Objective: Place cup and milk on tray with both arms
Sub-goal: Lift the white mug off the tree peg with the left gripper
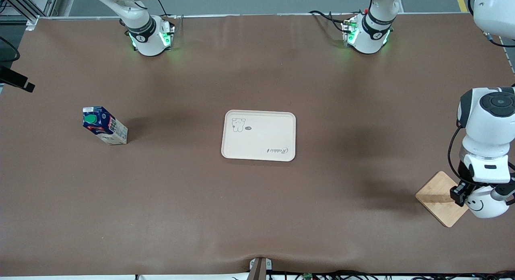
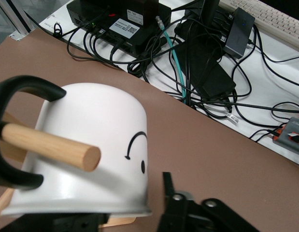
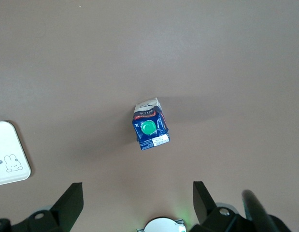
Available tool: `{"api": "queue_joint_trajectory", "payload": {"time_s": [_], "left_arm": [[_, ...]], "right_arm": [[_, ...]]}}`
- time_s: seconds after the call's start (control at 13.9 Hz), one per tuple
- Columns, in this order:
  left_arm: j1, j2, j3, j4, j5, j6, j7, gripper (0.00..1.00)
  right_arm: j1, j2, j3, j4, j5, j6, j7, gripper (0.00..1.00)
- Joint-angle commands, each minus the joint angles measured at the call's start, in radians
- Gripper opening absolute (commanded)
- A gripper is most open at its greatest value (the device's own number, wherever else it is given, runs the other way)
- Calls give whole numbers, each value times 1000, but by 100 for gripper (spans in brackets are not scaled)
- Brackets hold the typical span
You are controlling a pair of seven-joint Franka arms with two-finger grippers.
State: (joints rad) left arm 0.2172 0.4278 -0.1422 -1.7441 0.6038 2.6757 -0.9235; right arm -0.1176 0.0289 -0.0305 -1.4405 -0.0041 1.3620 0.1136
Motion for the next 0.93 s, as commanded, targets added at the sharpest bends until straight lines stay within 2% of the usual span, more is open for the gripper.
{"api": "queue_joint_trajectory", "payload": {"time_s": [0.0, 0.14, 0.65, 0.86], "left_arm": [[-5, 19, 0, 24, 36, 9, -25, 9], [-7, 17, -2, 31, 73, 9, -23, 0], [-39, -38, -19, 23, 103, -11, 15, 0], [-67, -86, -40, 24, 103, -126, 18, 0]], "right_arm": [[-11, 2, 12, 9, 13, 0, 9, 100], [-11, 2, 12, 9, 13, 0, 9, 100], [-7, 2, 14, 9, 15, -1, 12, 100], [-5, 2, 15, 9, 15, -3, 12, 100]]}}
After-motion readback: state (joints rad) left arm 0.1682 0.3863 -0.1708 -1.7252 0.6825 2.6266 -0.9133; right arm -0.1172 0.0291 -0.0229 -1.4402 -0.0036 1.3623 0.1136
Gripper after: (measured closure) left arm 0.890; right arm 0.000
